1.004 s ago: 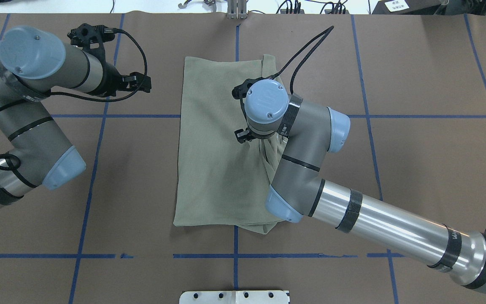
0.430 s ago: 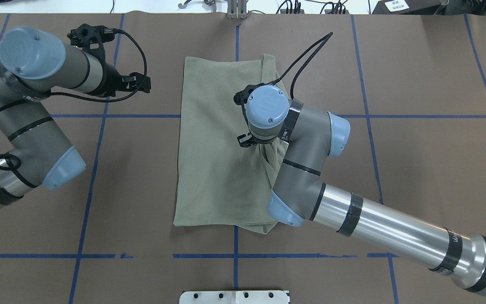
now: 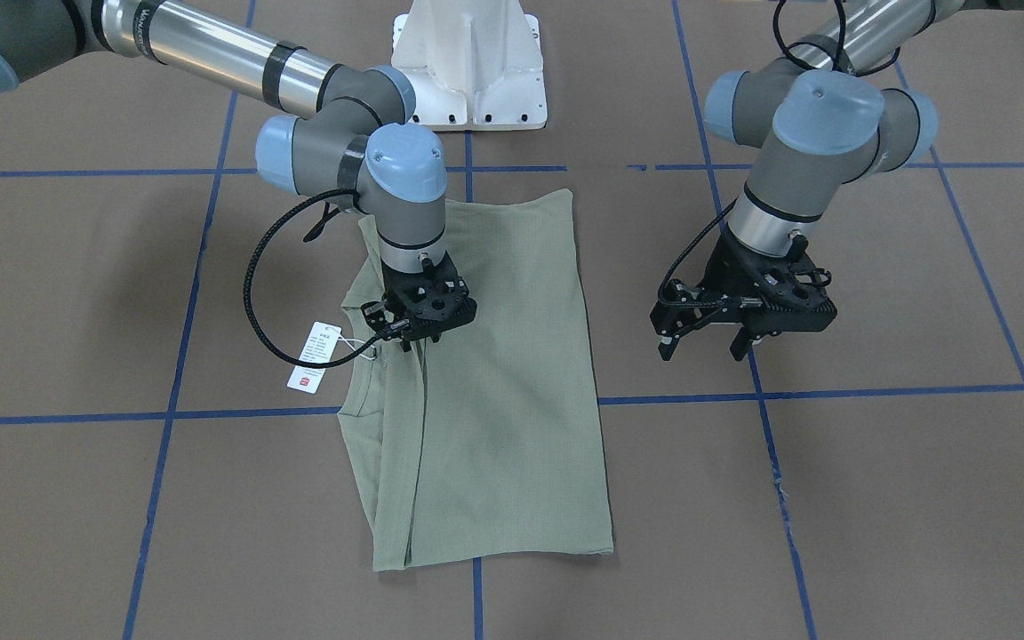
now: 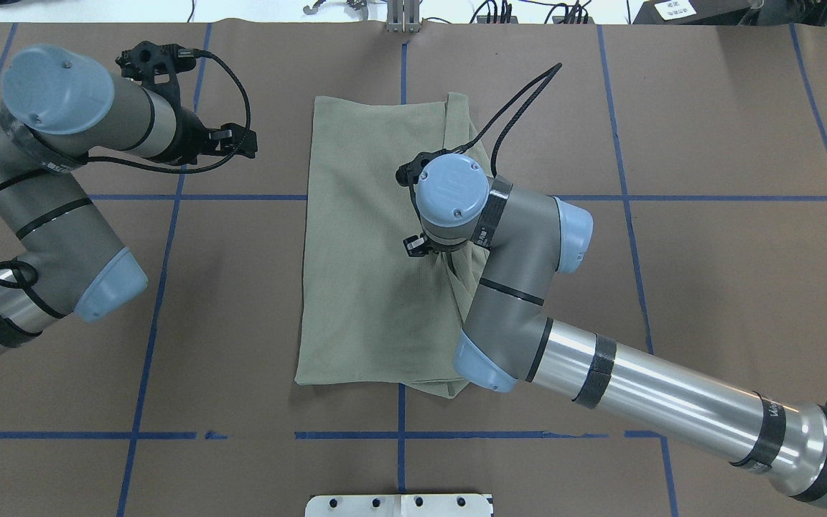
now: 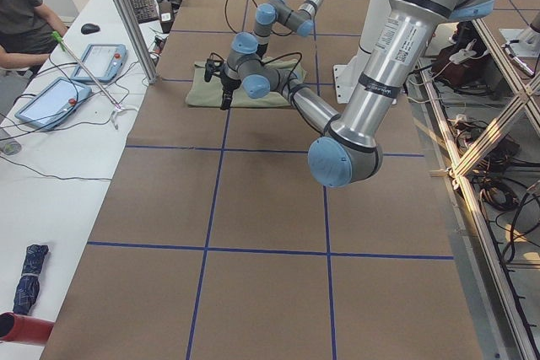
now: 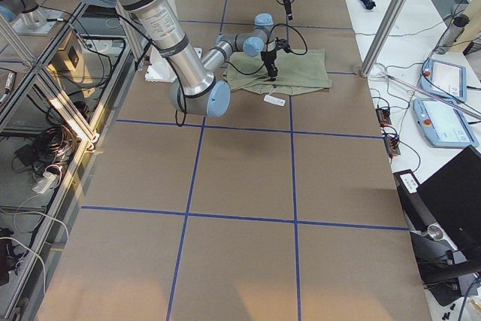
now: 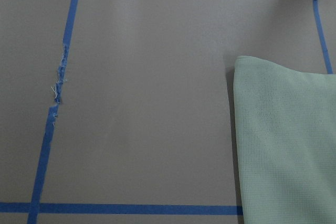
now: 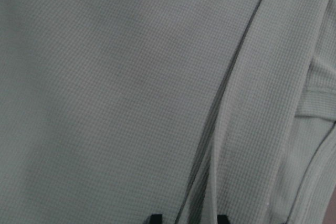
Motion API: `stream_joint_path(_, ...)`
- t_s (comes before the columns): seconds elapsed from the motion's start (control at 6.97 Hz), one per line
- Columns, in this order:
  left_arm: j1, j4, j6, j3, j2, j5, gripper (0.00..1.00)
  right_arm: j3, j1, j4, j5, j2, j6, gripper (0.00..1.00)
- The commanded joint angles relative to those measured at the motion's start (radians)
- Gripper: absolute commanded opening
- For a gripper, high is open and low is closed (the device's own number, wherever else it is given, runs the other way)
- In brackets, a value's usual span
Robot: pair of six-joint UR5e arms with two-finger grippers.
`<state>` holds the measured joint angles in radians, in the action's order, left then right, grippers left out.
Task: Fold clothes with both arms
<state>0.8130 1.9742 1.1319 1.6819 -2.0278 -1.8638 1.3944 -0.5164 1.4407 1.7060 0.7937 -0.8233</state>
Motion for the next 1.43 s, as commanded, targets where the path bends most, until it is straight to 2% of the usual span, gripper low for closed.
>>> stream_joint_path(0.0, 0.000, 0.000, 0.000, -0.001, -0.003, 0.000, 1.00, 0.000, 0.001, 0.001, 0.000, 0.001, 0.001, 0.36)
stream_joint_path(0.43, 0.000, 0.000, 0.002, -0.002, -0.003, 0.000, 1.00, 0.003, 0.001, 0.000, 0.003, 0.005, 0.001, 0.02)
stream_joint_path(0.72, 0.000, 0.000, 0.002, -0.001, -0.003, 0.000, 1.00, 0.012, -0.002, 0.003, 0.006, 0.010, 0.001, 0.00)
stream_joint_path(0.86, 0.000, 0.000, 0.002, -0.001, -0.003, 0.000, 1.00, 0.047, -0.010, 0.026, 0.009, 0.031, 0.001, 0.00)
stream_joint_path(1.0, 0.000, 0.000, 0.002, -0.002, -0.003, 0.000, 1.00, 0.134, -0.013, 0.061, 0.011, 0.086, 0.003, 0.00)
stream_joint_path(1.29, 0.000, 0.000, 0.002, -0.002, -0.003, 0.000, 1.00, 0.169, -0.013, 0.064, 0.011, 0.125, 0.004, 0.00)
